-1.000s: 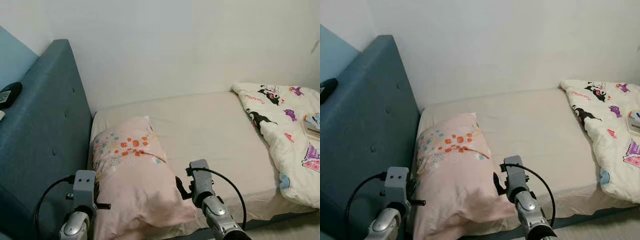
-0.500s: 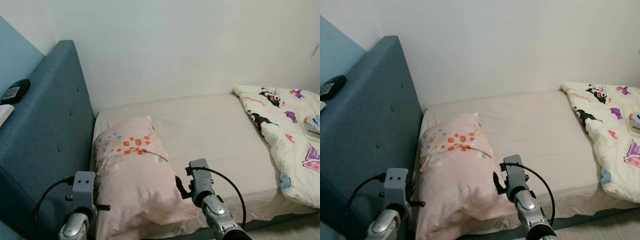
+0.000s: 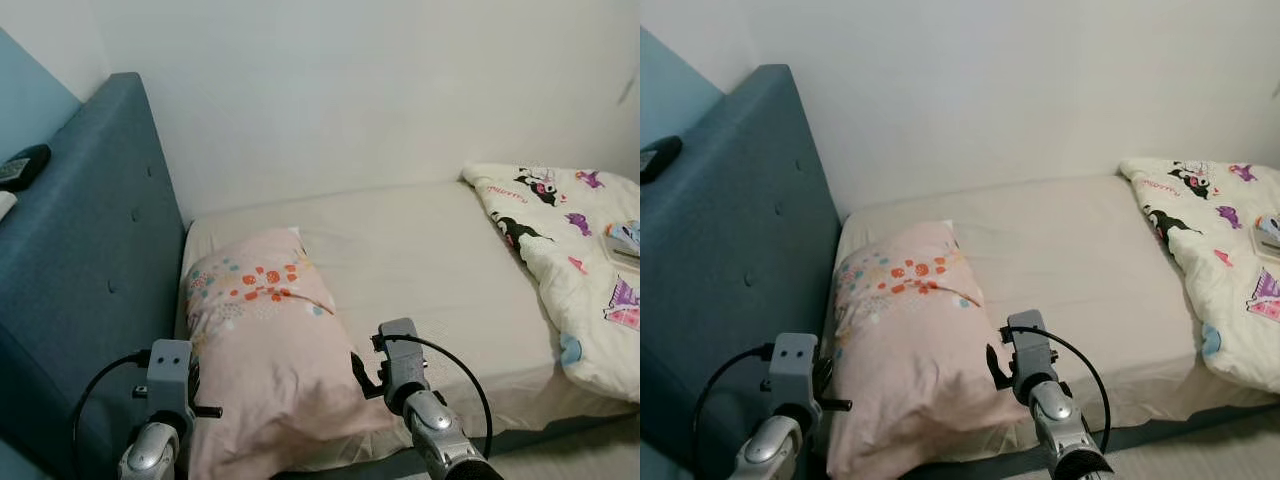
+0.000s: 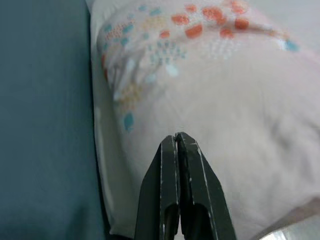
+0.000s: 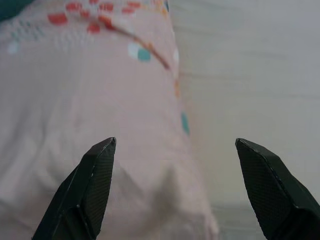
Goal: Clean up the room
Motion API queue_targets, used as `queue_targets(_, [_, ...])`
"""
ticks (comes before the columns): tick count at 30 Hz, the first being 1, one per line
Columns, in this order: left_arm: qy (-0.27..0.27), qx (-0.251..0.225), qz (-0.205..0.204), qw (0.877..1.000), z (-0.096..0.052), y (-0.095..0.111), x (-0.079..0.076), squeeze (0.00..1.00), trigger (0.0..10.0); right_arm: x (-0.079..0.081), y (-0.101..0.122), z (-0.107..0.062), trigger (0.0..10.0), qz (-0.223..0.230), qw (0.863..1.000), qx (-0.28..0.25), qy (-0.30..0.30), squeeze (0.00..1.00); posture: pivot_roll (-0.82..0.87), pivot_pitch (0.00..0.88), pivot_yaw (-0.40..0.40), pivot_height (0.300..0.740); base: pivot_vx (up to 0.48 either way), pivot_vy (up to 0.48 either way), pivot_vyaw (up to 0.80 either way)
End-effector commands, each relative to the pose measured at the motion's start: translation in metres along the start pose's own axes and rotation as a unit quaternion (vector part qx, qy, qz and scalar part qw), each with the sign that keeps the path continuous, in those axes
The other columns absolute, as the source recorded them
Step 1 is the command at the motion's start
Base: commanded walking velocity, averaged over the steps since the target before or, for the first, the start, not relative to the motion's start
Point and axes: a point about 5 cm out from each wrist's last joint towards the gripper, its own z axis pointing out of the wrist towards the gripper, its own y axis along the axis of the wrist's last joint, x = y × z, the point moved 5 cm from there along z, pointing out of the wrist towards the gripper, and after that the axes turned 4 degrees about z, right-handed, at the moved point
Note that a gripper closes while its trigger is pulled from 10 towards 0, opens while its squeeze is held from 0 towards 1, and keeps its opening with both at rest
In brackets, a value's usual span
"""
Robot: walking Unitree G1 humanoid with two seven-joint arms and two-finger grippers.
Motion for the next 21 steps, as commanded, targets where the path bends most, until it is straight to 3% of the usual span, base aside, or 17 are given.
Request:
queue_targets(1, [-0.003,0.000,0.005,1.000,-0.002,-0.001,0.000,0.00,10.0,0.001,-0.004,-0.001,10.0,0.009,1.000,0.005,0.000,0.00,0.02,0.034,0.016,0.621,0.000,0.000,0.00])
queue_targets(12, [-0.069,-0.037,-0.008,0.997,-0.008,0.014,-0.008,0.00,10.0,0.001,0.000,0.000,10.0,0.009,1.000,-0.001,0.000,0.00,0.03,0.041,0.016,0.611,0.000,0.000,0.00])
queue_targets(15, [-0.142,-0.067,-0.026,0.987,-0.015,0.032,-0.011,0.00,10.0,0.002,0.000,0.000,10.0,0.010,1.000,0.000,0.004,0.00,0.03,0.049,0.011,0.611,0.000,0.000,0.00])
queue_targets(19, [-0.179,-0.074,-0.019,0.981,-0.019,0.038,-0.014,0.00,10.0,0.003,0.000,0.000,10.0,0.011,1.000,0.001,0.011,0.00,0.04,0.056,0.010,0.606,0.000,0.000,0.00])
queue_targets(21, [-0.238,-0.078,-0.016,0.968,-0.029,0.042,-0.021,0.00,10.0,0.004,0.002,0.001,10.0,0.008,1.000,0.001,0.019,0.00,0.04,0.068,0.005,0.596,0.000,0.000,0.00])
